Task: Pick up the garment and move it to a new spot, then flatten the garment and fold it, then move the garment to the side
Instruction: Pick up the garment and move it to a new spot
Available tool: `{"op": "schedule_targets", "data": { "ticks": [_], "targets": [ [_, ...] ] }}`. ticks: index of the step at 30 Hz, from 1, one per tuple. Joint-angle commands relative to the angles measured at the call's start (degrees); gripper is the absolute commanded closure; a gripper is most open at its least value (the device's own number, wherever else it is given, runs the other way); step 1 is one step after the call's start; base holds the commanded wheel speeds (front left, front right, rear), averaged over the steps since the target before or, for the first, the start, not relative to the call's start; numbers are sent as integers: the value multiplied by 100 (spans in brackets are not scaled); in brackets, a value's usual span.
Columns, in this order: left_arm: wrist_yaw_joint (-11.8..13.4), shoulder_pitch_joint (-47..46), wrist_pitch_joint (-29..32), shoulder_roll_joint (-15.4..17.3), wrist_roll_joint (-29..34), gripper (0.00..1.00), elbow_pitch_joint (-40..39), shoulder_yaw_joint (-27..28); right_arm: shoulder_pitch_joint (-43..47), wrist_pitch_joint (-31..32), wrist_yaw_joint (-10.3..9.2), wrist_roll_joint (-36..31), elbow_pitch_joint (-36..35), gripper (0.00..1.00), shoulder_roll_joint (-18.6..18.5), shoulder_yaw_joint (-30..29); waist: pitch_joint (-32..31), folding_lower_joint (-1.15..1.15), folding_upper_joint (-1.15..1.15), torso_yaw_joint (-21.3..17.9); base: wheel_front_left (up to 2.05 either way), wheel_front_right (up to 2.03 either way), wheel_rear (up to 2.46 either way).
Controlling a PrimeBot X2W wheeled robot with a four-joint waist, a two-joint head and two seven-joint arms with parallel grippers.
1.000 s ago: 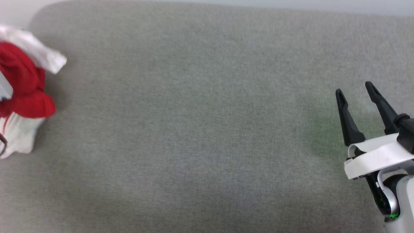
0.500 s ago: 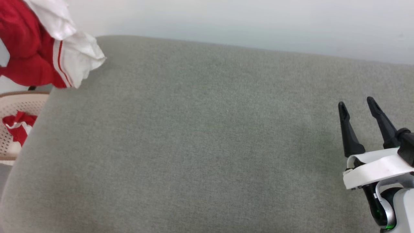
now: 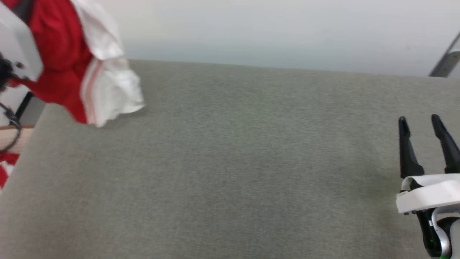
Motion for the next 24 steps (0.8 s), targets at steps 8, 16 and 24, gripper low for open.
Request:
{"op": "schedule_targets", "data": {
  "ticks": [8,16,24],
  "targets": [
    [252,359,730,-219,-229,100,-1271,-266,154,-115,-8,-72,8,0,110,-407,80,0,0,-863,0,0,0],
    [437,647,1180,-657,-229,100,-1785,-818,219,-215,-8,-104,157,0,214,-571,189,0,0,-1419,0,0,0],
    [623,1506,1590,-1052,-406,100,-1674,-1450,236,-323,-8,-59,406,0,320,-475,229,0,0,-1786,0,0,0]
  ]
}}
